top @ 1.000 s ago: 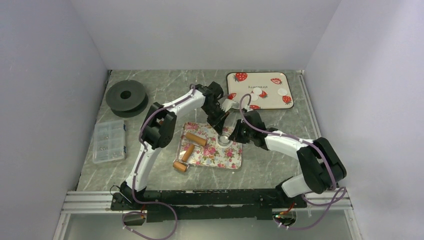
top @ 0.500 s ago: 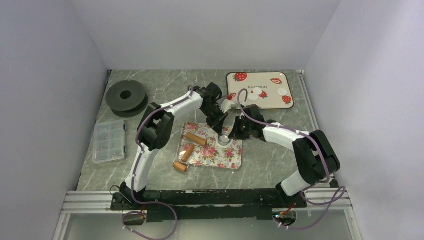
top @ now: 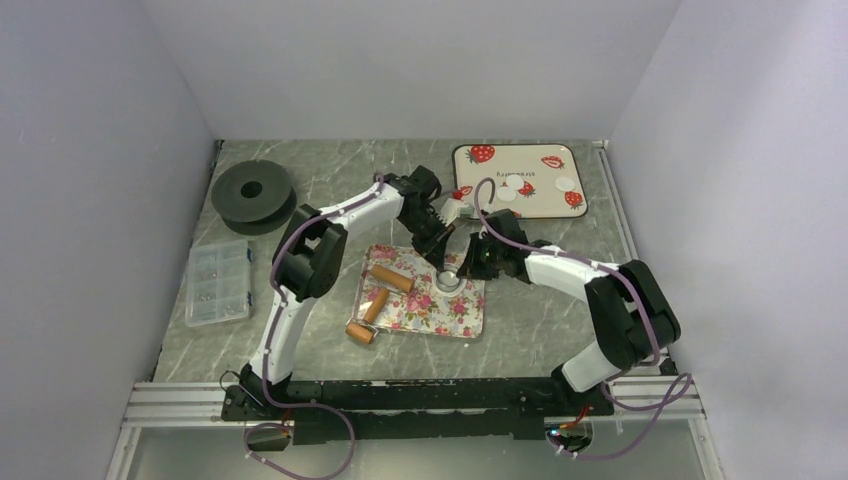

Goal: Roll out the dumpling wrappers from the dough
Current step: Press the dumpling wrapper on the work surface.

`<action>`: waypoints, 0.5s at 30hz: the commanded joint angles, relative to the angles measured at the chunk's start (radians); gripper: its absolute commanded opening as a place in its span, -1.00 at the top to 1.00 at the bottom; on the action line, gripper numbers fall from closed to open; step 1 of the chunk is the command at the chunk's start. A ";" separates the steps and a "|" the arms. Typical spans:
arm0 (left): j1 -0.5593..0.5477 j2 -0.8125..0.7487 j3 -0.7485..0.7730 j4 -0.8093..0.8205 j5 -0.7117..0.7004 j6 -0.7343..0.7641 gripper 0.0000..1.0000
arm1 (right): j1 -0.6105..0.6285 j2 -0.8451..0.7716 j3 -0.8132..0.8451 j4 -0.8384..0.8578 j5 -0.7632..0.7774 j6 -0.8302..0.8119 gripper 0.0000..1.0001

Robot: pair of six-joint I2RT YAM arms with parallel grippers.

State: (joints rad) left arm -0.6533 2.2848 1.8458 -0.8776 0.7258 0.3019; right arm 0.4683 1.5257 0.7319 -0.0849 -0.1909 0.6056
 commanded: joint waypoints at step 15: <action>-0.074 0.126 0.040 -0.105 -0.065 0.073 1.00 | 0.070 -0.011 -0.062 -0.042 0.107 -0.008 1.00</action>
State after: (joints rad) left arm -0.6640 2.3646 1.9896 -0.9977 0.7166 0.3134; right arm 0.5430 1.4387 0.6365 -0.0132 -0.0826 0.6514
